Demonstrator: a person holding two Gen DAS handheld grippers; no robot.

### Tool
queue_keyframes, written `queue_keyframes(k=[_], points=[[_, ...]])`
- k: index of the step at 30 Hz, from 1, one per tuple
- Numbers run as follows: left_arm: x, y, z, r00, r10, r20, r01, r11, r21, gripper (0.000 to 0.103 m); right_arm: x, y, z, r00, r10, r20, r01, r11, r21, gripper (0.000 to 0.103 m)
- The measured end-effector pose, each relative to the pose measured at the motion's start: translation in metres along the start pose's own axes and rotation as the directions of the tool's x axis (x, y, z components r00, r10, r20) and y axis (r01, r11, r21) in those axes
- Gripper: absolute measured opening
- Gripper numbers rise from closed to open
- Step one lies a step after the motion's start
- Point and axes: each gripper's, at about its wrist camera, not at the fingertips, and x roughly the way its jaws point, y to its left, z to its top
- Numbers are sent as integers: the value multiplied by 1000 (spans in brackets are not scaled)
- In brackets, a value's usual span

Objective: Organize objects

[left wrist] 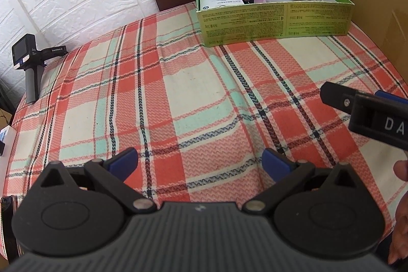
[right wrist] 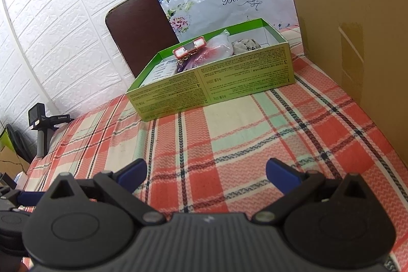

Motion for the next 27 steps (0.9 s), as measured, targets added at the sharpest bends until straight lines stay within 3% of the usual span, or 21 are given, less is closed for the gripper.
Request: queue_keyframes(k=[27], points=[[2,-1,0,1000,0,-4,0,1000,-3,103,0,0,-1,1000,-1,-1,1,1000,3,103]])
